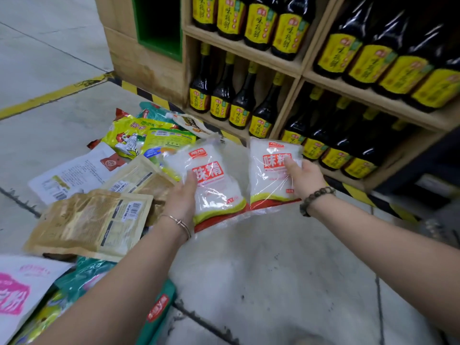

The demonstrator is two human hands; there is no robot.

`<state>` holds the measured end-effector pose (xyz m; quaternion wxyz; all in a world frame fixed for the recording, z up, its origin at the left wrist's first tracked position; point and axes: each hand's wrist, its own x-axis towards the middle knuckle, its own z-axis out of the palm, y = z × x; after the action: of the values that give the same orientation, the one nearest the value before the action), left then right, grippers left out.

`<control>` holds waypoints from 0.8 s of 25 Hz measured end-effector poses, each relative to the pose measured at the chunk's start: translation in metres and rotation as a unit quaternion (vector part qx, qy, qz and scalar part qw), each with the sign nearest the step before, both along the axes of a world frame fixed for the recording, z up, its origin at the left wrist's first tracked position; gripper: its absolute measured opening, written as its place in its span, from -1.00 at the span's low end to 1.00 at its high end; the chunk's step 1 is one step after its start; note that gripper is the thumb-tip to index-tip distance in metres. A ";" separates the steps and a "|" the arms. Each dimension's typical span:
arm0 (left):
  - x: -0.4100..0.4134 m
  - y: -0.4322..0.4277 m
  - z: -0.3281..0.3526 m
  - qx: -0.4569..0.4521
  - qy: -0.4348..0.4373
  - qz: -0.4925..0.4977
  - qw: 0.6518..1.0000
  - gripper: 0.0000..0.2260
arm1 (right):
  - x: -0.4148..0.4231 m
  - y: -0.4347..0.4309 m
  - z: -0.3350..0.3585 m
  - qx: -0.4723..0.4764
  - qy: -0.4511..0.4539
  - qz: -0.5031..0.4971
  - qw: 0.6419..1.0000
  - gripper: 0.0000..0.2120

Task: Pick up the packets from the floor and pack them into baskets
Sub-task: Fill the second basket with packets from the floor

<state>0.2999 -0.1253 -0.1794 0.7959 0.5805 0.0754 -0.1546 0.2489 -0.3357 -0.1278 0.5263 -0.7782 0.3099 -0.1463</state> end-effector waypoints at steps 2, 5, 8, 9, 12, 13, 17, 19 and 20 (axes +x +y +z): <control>-0.004 -0.008 0.016 0.002 -0.004 -0.018 1.000 -0.71 | -0.022 0.000 0.016 0.003 -0.024 -0.019 1.000 -0.85; -0.011 -0.029 0.039 -0.064 -0.024 -0.035 0.997 -0.72 | -0.050 -0.005 0.051 -0.024 -0.055 -0.020 0.998 -0.90; -0.035 -0.053 0.073 -0.110 -0.055 -0.075 0.990 -0.89 | -0.075 -0.017 0.084 -0.070 -0.068 -0.021 0.995 -0.97; -0.040 -0.060 0.081 -0.107 -0.069 -0.084 0.988 -0.86 | -0.082 -0.021 0.093 -0.087 -0.079 -0.025 0.993 -0.93; -0.053 -0.080 0.102 -0.099 -0.086 -0.110 0.985 -0.81 | -0.106 -0.033 0.117 -0.131 -0.111 -0.044 0.984 -0.85; -0.058 -0.087 0.111 -0.102 -0.095 -0.117 0.983 -0.86 | -0.116 -0.038 0.125 -0.143 -0.121 -0.058 0.981 -0.86; -0.081 -0.115 0.138 -0.094 -0.125 -0.140 0.978 -0.87 | -0.158 -0.059 0.150 -0.192 -0.141 -0.097 0.966 -0.79; -0.092 -0.130 0.150 -0.075 -0.137 -0.152 0.976 -0.87 | -0.175 -0.069 0.162 -0.223 -0.145 -0.116 0.957 -0.69; -0.099 -0.139 0.158 -0.072 -0.140 -0.163 0.974 -0.86 | -0.185 -0.075 0.169 -0.229 -0.151 -0.124 0.954 -0.66</control>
<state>0.2004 -0.2647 -0.0217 0.8021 0.5424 -0.1434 -0.2044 0.0641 -0.4110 0.0413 0.3523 -0.8020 0.2796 -0.3930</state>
